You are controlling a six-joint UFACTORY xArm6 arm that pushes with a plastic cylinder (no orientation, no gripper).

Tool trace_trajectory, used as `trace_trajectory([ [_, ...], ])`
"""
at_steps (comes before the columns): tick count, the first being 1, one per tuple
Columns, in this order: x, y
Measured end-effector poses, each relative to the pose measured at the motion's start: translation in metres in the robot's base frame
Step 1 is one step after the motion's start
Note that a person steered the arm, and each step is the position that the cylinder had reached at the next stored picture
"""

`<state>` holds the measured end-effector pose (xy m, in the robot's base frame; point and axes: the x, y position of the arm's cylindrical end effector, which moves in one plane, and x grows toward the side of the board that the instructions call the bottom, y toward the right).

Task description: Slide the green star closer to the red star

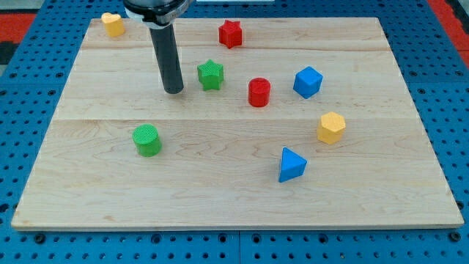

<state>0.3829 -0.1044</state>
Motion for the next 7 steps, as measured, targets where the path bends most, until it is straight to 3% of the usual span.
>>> trace_trajectory([
  [3, -0.005, 0.060],
  [7, -0.055, 0.063],
])
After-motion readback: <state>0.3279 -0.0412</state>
